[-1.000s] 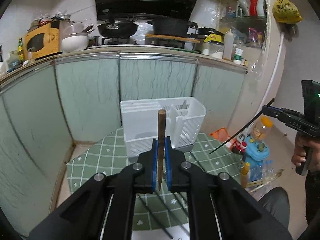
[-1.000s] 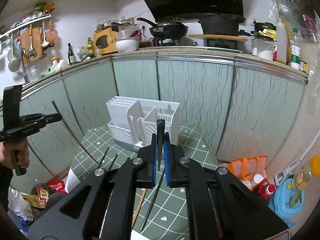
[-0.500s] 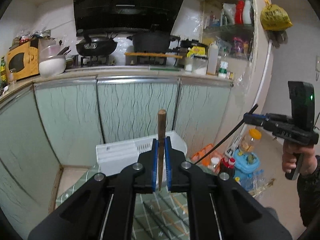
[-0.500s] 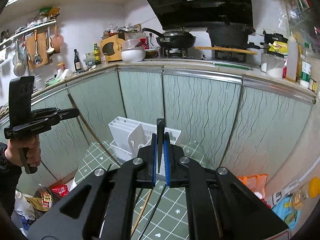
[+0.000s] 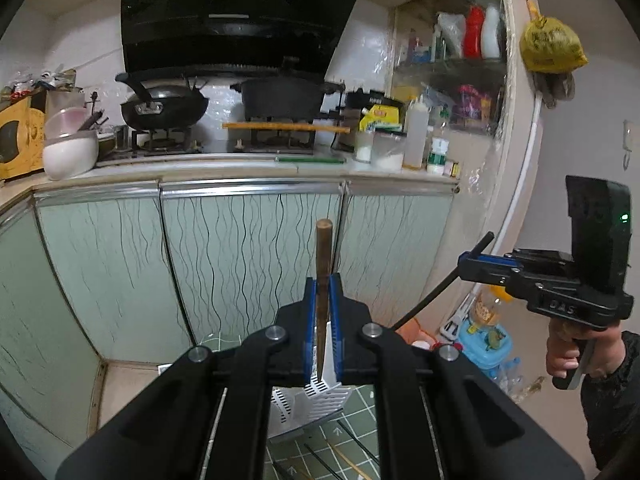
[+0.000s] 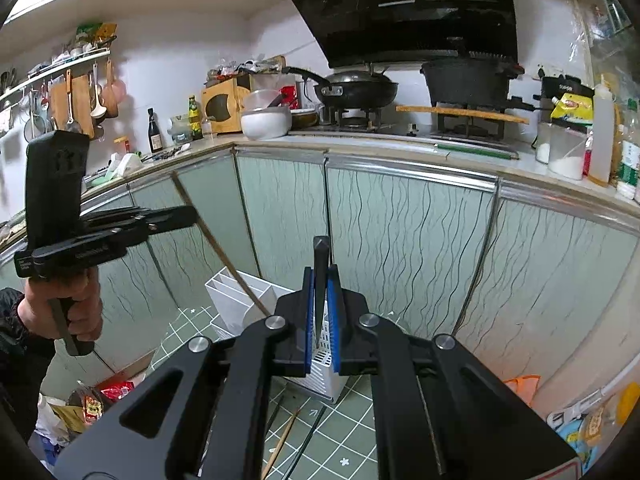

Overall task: Organize utensils
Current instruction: 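Open both grippers to drop the chopsticks into the white holder, then move both open grippers back toward the remaining chopsticks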

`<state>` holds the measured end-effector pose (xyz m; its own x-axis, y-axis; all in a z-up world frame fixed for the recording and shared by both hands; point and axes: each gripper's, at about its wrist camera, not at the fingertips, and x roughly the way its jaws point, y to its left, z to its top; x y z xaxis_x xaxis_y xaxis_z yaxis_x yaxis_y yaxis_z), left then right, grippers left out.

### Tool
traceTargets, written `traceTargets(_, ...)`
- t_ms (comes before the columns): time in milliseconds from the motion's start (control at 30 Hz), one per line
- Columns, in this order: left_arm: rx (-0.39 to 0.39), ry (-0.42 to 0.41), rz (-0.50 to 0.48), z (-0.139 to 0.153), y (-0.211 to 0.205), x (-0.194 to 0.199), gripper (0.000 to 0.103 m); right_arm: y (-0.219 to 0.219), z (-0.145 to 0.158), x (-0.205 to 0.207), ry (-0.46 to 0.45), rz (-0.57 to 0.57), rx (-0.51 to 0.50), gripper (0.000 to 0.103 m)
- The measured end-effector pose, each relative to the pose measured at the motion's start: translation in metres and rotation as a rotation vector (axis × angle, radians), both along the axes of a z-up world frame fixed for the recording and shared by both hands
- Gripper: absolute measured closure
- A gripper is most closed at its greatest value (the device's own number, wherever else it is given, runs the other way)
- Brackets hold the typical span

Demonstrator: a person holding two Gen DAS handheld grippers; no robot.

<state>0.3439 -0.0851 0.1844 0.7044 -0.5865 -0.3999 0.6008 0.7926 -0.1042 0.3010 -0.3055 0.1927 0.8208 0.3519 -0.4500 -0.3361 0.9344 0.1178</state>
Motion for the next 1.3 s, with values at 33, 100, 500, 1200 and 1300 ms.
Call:
traceTargets(33,0.01,0.003,-0.007,-0.006,-0.003,0.005,0.095,0.001,-0.005,0.003,0.003,0.002,0.003,0.097)
traceTargets(100,0.037,0.004,-0.006,-0.017,-0.009,0.01,0.095,0.001,-0.015,0.012,0.011,0.007,0.011,0.097)
traceTargets(500,0.089,0.04,-0.009,-0.063,-0.022,0.032,0.095,0.003,-0.064,0.046,0.067,0.011,0.011,0.097)
traceTargets(1200,0.152,-0.076,0.117,-0.066,0.0,-0.038,0.004,0.002,-0.061,-0.02,0.025,-0.074,-0.042,0.008)
traceTargets(1300,0.151,-0.087,0.14,-0.068,0.008,-0.053,0.004,0.002,-0.065,-0.035,0.024,-0.085,-0.038,0.008)
